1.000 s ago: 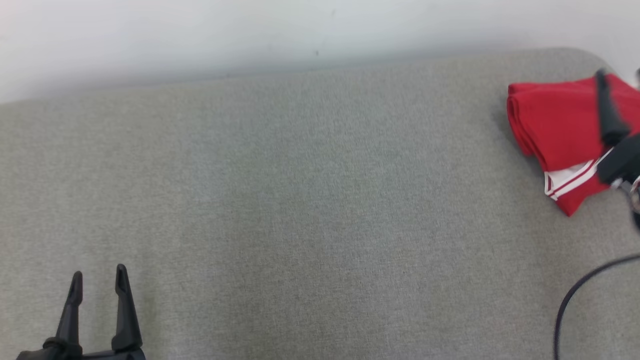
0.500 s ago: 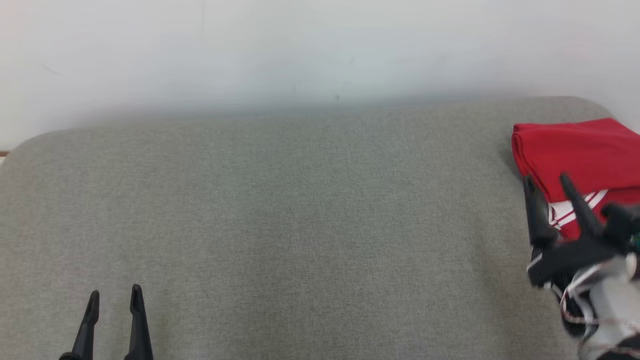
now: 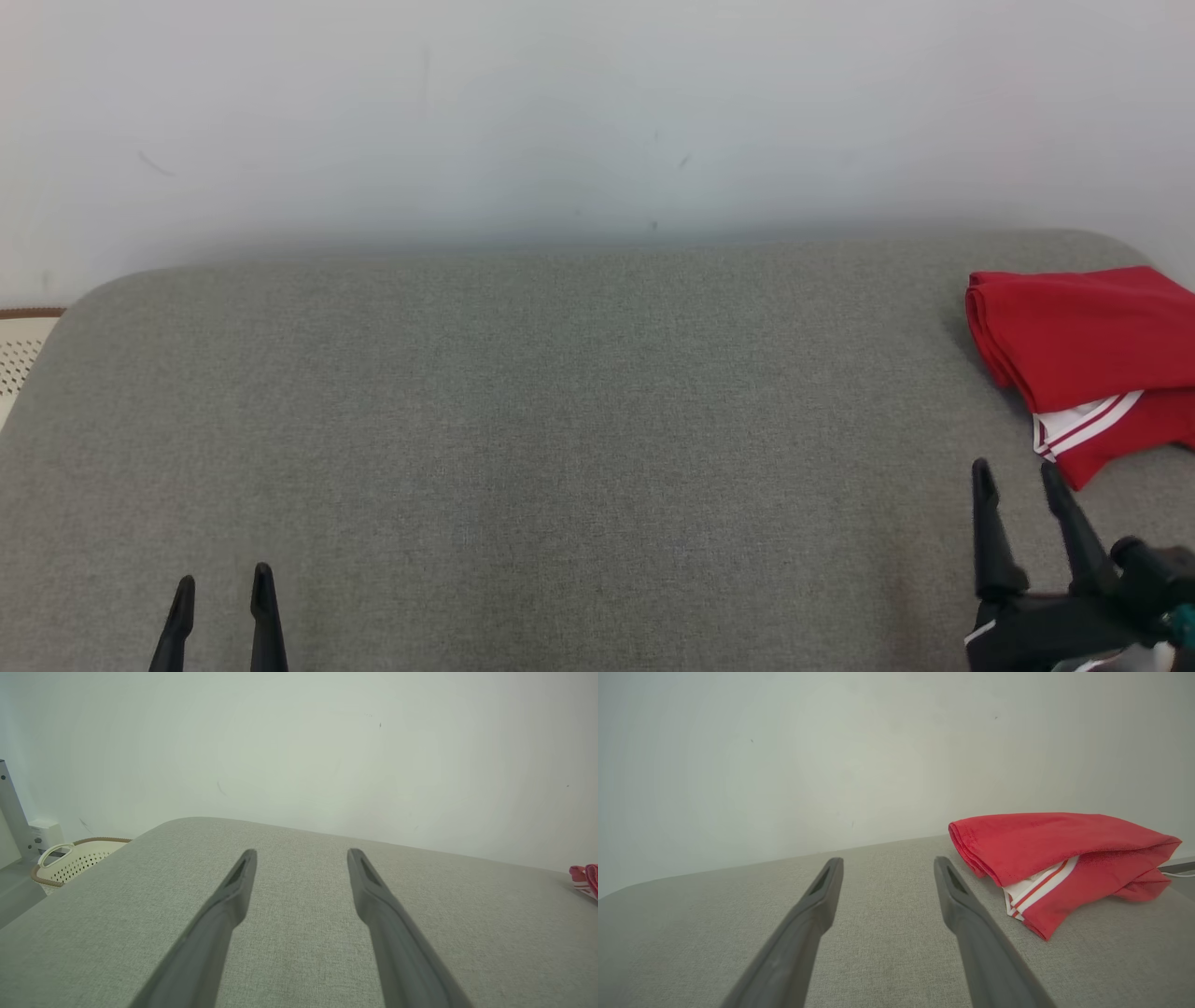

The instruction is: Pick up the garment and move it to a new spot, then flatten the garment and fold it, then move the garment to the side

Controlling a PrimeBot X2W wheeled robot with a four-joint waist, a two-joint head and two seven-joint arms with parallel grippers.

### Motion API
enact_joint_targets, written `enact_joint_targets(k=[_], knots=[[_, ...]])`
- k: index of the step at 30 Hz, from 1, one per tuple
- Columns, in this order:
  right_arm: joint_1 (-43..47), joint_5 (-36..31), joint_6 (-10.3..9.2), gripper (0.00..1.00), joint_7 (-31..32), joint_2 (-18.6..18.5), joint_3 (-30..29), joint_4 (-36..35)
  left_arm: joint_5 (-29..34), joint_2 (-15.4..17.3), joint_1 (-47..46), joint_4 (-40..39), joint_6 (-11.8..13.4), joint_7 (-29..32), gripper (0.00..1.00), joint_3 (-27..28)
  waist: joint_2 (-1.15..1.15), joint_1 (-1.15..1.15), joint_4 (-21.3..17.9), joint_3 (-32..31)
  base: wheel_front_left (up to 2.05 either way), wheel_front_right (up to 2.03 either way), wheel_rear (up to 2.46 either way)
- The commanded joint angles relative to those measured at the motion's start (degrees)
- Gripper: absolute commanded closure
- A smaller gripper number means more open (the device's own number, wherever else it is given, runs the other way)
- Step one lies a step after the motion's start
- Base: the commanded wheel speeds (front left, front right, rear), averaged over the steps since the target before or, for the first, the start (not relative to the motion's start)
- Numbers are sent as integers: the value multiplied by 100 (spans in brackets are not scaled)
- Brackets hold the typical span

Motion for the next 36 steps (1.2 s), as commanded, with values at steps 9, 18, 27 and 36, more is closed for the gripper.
enact_joint_targets(k=[9, 18, 27, 36], knots=[[619, -624, -2, 0, -8, 654, -106, -319, 212, 1, 185, 223, 8, -19, 0, -111, 1, 1, 85, -201, 0, 0, 0], [743, -665, -2, 0, -8, 871, 187, -161, 374, 0, 164, 507, 67, -20, 0, -256, 1, 1, 62, -304, 0, 0, 0], [615, -728, -2, 0, -8, 775, 456, -241, 457, 8, 112, 644, 178, -20, 0, -242, 1, 1, -19, -337, 0, 0, 0], [599, -681, -2, 0, -8, 724, 517, -360, 395, 3, 57, 596, 252, -20, 0, -176, 1, 1, -63, -339, 0, 0, 0]])
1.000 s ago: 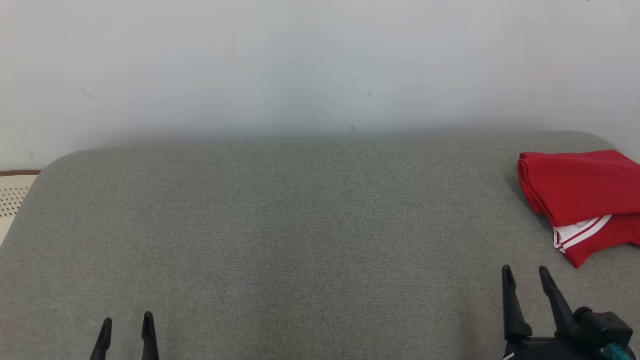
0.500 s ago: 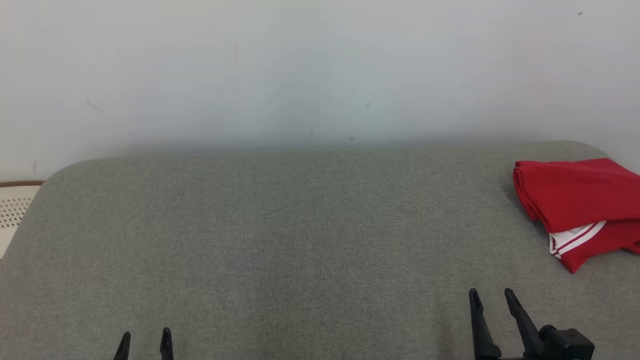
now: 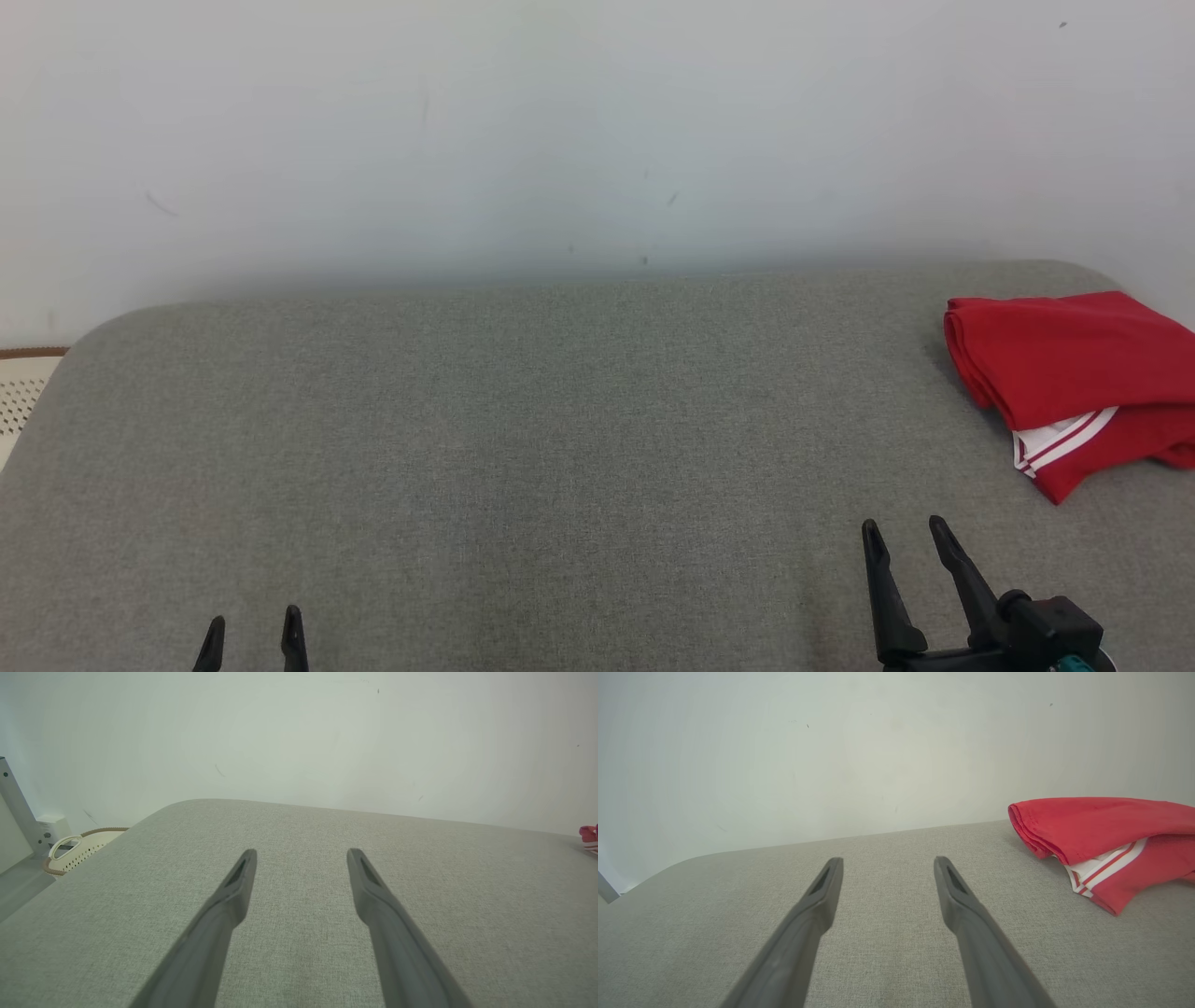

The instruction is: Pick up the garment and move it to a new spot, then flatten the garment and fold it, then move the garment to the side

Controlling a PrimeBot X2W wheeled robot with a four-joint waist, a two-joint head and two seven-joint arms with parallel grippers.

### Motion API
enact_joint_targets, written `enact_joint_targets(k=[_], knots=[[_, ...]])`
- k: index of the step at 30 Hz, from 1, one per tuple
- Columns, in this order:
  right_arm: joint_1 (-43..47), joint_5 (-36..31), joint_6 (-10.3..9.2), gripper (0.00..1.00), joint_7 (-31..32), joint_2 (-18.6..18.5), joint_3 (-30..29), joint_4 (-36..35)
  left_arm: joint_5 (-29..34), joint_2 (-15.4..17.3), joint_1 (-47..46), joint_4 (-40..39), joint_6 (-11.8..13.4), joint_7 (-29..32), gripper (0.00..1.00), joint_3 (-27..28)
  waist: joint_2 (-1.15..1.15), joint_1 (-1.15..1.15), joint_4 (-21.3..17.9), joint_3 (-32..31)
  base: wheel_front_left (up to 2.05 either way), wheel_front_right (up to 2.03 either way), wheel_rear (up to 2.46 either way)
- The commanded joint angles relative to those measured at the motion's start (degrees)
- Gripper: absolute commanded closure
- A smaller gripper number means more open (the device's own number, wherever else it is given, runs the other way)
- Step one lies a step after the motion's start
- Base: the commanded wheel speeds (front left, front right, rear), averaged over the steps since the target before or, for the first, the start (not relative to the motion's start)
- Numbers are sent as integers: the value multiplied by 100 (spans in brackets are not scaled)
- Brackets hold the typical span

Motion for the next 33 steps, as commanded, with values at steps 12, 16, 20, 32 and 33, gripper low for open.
enact_joint_targets(k=[12, 16, 20, 32, 33], knots=[[0, -47, -2, 0, -7, -7, -48, -12, -28, 4, 40, -22, 30, -20, 0, 4, 0, 0, 17, 41, 0, 0, 0], [-6, -50, -2, 0, -7, -3, -52, -14, -20, 4, 33, -20, 11, -20, 0, 3, 0, 0, 22, 52, 0, 0, 0], [-7, -43, -3, 0, -7, -7, -55, -6, -4, 4, 29, -22, 4, -20, 0, 13, 0, 0, 21, 60, 0, 0, 0], [25, -40, -2, 0, -7, -12, -65, -14, 33, 3, 65, -48, 3, -20, 0, -13, 0, 0, 31, 67, 0, 0, 0], [28, -40, -3, 0, -8, -12, -63, -16, 35, 3, 67, -48, 3, -20, 0, -13, 0, 0, 33, 68, 0, 0, 0]])
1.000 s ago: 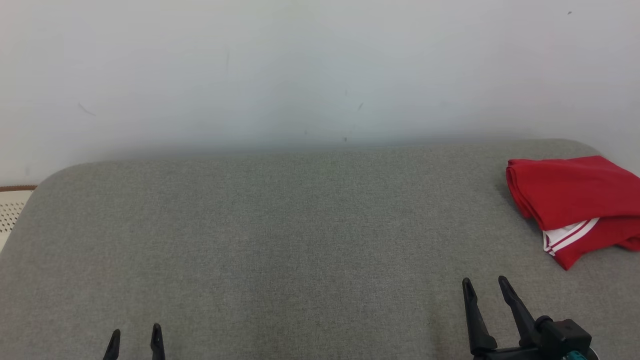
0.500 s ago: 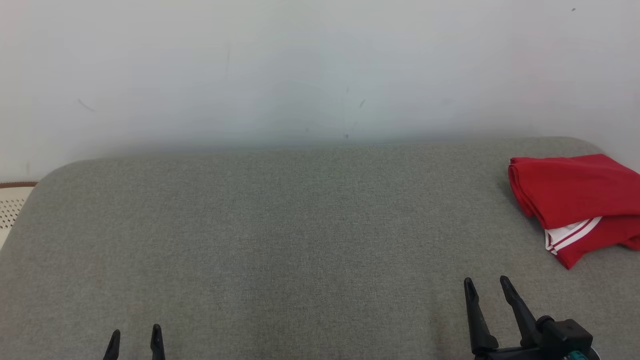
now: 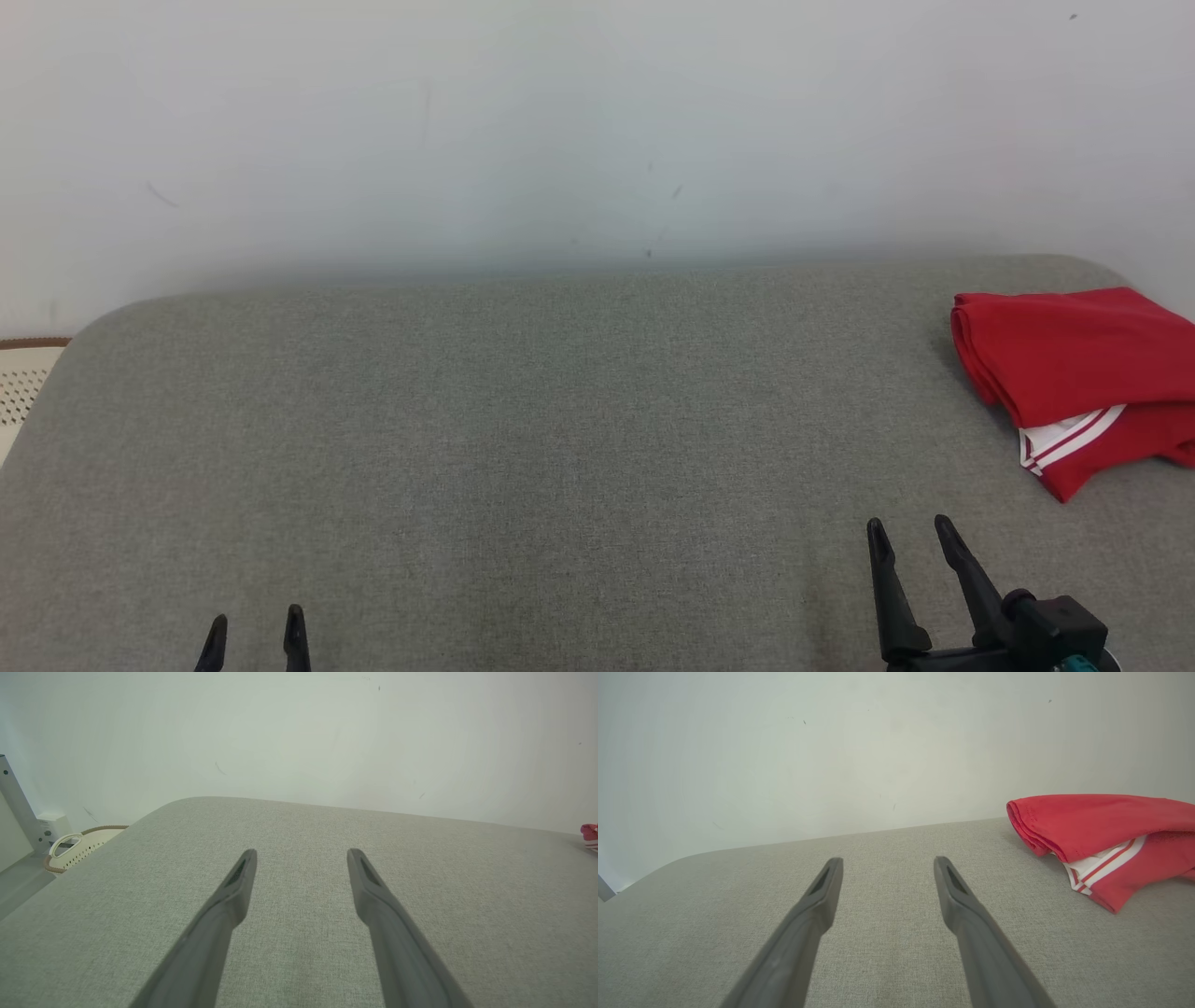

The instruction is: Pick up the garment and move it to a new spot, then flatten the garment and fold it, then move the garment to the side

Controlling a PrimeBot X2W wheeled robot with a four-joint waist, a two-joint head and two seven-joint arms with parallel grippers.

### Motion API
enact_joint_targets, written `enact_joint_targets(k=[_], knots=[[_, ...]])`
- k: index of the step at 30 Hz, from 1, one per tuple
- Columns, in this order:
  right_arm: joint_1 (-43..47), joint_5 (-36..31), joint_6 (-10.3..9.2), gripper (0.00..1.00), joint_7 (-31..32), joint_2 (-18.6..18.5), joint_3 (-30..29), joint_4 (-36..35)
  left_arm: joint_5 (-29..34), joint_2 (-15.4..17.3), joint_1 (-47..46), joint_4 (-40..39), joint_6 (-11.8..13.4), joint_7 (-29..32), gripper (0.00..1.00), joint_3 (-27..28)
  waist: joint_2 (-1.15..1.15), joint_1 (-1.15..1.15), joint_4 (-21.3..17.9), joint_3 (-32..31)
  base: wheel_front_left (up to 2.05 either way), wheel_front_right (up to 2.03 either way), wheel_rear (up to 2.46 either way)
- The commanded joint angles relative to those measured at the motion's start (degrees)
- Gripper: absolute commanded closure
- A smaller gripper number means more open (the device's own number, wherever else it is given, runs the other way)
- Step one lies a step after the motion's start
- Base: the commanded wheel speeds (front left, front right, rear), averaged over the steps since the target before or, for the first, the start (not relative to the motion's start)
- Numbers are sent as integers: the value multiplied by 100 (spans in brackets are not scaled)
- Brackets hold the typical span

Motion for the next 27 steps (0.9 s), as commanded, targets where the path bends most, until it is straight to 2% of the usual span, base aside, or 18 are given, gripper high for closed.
enact_joint_targets(k=[1, 2, 6, 27], knots=[[28, -18, -3, 0, -7, -14, 0, -10, 36, 4, 57, -10, -4, -20, 0, 5, 0, 0, 2, 1, 0, 0, 0], [2, 2, 1, 100, 1, 2, 0, 8, -1, -1, 2, 7, -2, 2, 100, -3, 0, 0, 2, 1, 0, 0, 0], [107, 47, 1, 100, 30, 19, -18, 214, -56, -32, 25, 238, -7, 40, 100, -15, 0, 0, 0, 4, 0, 0, 0], [-684, 2059, 1, 100, 1140, -152, -1170, 954, -2687, -21, -915, 1006, -265, 15, 100, -754, 0, 0, -30, 86, 0, 0, 0]])
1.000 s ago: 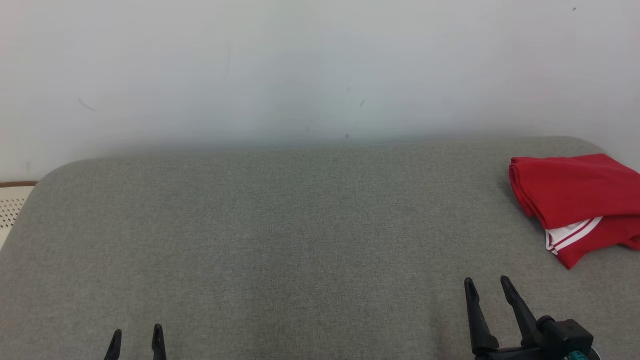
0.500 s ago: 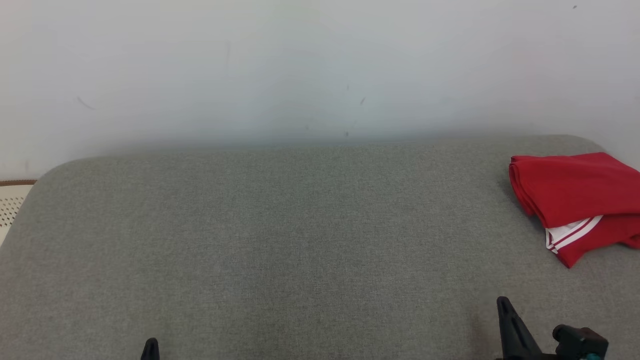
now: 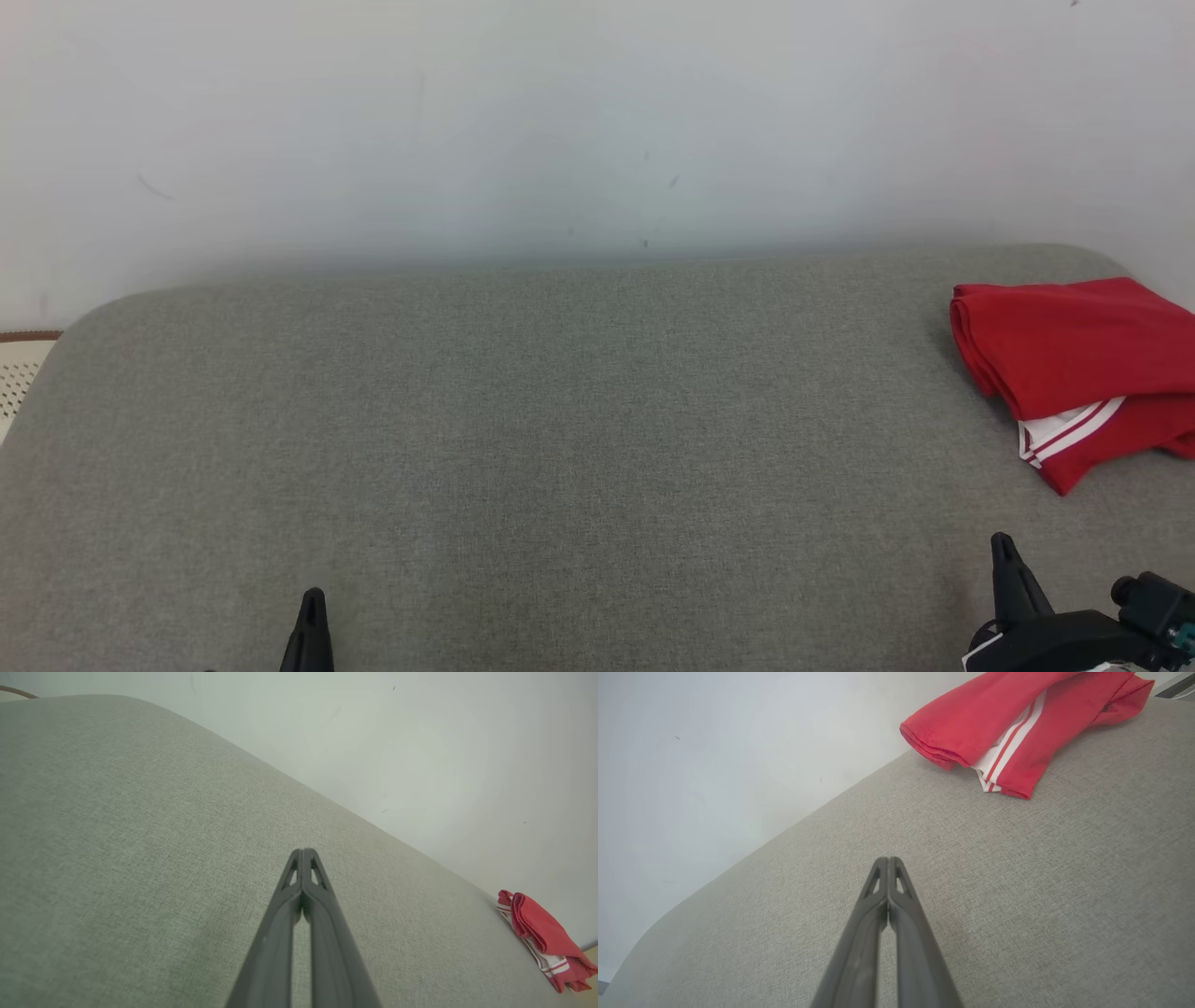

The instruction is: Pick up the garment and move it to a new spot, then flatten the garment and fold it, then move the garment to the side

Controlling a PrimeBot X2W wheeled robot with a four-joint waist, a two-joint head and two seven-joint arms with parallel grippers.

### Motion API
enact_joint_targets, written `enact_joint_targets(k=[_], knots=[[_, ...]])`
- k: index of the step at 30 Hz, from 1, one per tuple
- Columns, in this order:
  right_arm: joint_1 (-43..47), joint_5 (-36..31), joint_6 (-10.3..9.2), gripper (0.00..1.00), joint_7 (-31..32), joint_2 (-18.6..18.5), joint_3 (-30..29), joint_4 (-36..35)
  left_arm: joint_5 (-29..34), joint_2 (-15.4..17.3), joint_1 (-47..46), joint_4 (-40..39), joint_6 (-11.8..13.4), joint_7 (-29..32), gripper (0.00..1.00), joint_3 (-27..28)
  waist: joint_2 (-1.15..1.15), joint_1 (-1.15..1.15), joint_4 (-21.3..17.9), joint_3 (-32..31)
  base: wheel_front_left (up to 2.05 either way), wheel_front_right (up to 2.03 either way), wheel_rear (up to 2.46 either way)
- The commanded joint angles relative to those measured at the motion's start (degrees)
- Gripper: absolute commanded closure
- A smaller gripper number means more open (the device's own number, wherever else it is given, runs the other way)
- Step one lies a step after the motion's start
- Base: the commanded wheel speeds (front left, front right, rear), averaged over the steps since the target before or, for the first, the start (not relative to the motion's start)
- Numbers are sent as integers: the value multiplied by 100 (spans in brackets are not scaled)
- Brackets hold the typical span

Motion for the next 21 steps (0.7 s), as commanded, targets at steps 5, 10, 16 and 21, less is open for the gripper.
enact_joint_targets(k=[5, 10, 16, 21], knots=[[-352, 560, 0, 100, 270, -109, -316, 125, -722, 28, -392, 139, -77, -28, 100, -183, 0, 0, -9, 22, 0, 0, 0], [-501, 960, 0, 100, 479, -145, -526, 267, -1228, 30, -573, 288, -127, -31, 100, -317, 0, 0, -16, 41, 0, 0, 0], [-643, 1340, 0, 100, 676, -182, -725, 405, -1698, 32, -744, 428, -182, -30, 100, -444, 0, 0, -23, 61, 0, 0, 0], [-803, 1771, 0, 100, 899, -223, -947, 560, -2242, 35, -939, 589, -234, -33, 100, -591, 0, 0, -32, 84, 0, 0, 0]])
